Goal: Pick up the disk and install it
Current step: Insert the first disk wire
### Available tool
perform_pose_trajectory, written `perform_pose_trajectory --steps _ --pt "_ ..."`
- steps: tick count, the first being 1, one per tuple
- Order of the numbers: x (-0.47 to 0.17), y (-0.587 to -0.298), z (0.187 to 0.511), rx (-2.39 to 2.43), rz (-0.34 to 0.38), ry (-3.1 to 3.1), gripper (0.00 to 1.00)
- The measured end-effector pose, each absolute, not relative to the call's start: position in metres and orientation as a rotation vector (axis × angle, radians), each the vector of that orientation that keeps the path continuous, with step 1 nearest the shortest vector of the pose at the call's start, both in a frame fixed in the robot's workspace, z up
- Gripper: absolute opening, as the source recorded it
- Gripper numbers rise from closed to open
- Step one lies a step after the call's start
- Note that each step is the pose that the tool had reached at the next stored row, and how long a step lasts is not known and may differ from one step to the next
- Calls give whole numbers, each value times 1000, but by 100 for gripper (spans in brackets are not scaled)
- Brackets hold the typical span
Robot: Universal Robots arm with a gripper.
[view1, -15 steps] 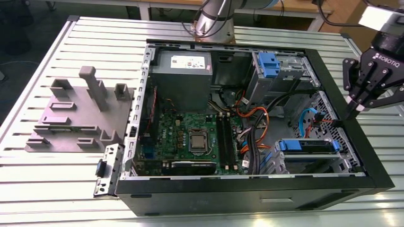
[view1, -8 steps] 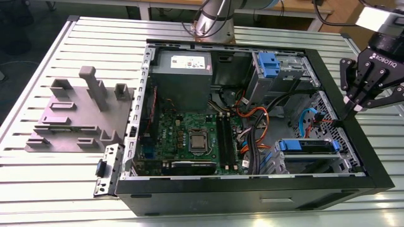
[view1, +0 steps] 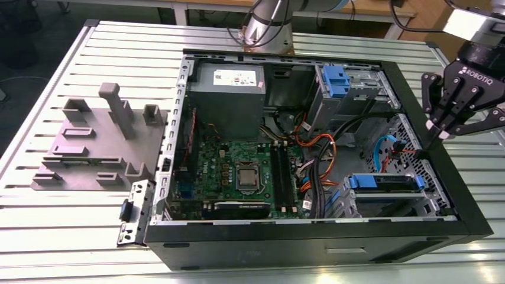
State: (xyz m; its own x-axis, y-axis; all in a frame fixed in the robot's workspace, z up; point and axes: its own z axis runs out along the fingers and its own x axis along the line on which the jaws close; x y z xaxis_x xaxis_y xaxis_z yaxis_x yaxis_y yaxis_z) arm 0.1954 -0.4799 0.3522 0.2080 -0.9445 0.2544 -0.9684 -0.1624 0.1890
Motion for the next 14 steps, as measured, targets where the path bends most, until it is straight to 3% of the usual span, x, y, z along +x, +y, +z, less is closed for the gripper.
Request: perform_pose_trajectory --steps 10,13,14 --pt "195 -480 351 2178 100 -1790 11" --pt "195 -480 351 2179 100 -1789 24" --pt "195 -480 351 2180 101 -1788 24"
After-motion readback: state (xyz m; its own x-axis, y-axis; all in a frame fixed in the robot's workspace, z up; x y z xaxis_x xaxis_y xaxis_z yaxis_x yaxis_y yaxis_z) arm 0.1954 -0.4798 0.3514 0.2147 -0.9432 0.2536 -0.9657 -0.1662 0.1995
